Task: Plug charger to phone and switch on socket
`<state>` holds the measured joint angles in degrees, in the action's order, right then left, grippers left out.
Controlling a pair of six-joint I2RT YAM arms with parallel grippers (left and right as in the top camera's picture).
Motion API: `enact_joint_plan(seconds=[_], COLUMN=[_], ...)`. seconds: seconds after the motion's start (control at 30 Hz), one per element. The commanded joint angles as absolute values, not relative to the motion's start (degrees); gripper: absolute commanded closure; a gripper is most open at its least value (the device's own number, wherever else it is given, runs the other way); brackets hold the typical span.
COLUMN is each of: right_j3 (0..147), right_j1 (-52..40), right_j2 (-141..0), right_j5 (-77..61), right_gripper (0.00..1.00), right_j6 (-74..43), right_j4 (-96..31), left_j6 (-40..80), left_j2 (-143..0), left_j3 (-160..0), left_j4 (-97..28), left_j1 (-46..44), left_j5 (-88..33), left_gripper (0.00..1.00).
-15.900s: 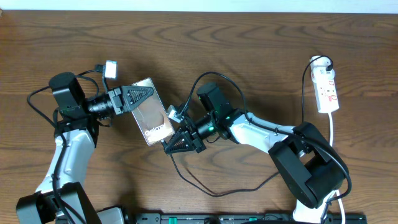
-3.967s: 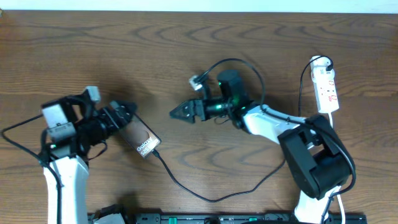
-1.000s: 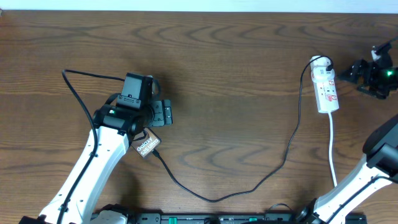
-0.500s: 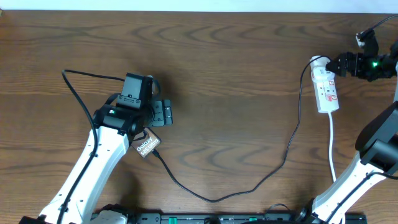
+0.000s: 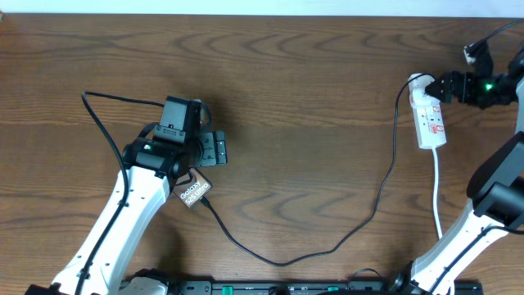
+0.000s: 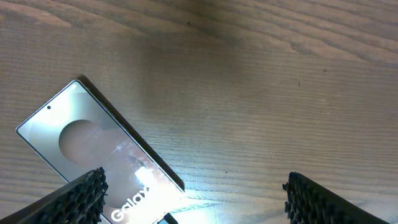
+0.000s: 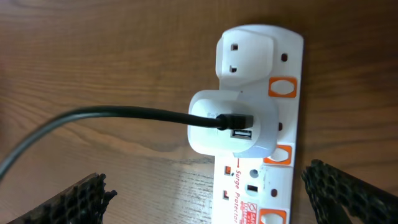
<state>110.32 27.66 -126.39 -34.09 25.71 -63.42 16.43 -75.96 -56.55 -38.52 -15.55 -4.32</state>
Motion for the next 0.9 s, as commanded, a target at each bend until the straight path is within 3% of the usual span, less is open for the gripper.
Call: enact_joint_plan(seconds=[0.0, 0.2, 0.87], right_j3=[107.24, 105.41, 99.5], right_j1=[27.09, 27.05, 24.14], right_j2=[-126.69, -126.69, -126.69], right_j5=[-35.14, -35.14, -35.05], right_gripper=[0.01, 0.01, 0.01], right_j6=[23.94, 17.26, 18.2], right_j4=[-62.22, -60.8, -54.43], left_j6=[15.7, 15.7, 15.7], left_j2=[-76.09, -76.09, -76.09], left_j3=[-57.6, -57.6, -57.6], left_j4=[-38.52, -38.52, -38.59], left_j1=[-15.73, -15.73, -15.73], left_j5=[-4.03, -4.03, -4.03], left_gripper=[0.11, 0.1, 0.11])
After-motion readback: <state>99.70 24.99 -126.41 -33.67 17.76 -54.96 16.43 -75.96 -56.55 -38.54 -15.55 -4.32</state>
